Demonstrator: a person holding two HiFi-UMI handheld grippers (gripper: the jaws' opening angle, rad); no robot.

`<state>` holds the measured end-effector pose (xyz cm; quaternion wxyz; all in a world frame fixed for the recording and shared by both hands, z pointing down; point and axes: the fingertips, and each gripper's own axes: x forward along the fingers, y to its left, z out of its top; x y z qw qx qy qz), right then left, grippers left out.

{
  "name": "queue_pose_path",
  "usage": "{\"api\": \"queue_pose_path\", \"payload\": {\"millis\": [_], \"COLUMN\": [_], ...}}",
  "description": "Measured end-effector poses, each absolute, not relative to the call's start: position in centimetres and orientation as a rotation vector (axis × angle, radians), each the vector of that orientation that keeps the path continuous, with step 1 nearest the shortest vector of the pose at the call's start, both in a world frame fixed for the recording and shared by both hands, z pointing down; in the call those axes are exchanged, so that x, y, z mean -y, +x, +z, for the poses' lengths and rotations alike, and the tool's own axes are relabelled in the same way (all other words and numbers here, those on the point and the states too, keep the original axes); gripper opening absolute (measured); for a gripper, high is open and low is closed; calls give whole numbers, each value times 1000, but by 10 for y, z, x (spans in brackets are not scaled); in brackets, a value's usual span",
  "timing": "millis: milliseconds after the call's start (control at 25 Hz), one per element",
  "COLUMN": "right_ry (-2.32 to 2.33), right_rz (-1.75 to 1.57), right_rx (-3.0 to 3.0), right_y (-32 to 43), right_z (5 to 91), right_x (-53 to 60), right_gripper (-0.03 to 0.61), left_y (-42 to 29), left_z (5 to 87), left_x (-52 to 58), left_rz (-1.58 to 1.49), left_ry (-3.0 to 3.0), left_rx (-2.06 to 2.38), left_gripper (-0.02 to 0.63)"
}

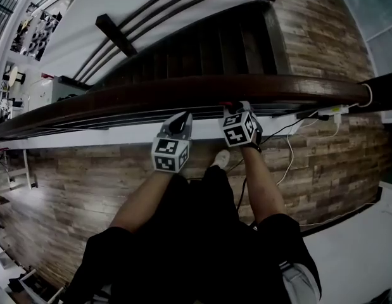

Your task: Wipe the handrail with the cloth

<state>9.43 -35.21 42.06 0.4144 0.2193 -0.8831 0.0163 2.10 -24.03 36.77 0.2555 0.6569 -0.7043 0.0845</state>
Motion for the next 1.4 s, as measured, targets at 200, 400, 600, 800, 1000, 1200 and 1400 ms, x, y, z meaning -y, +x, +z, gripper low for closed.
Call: {"api": "queue_pose_path", "payload": {"millis": [200,400,600,800,1000,1200,1400], "right_ry": [500,477,429,400,373,365,337], "right_rz": [28,26,11,-8,-30,-48,-63], "right_rx": [2216,2220,2228,2222,2211,2204,2199], "right_y": [76,60,40,16,-8,-29,-52], "right_z": [422,422,423,424,424,426,425], "right_x": [339,331,315,302,284,270,253], "right_gripper": [52,52,52,52,52,52,52], "left_y": [1,-17,-36,-54,-82,-110,-132], "left_z": [369,370,373,371,373,375,374], "left_x": [228,215,200,184,158,136,121], "left_rz": [200,190,176,156,146,127,113], "left_ry": [1724,1683,1629,1640,1596,1561,1544], "left_rx": [1950,1977,2000,1992,2014,2032,2040], "left_gripper": [0,0,0,0,0,0,0]}}
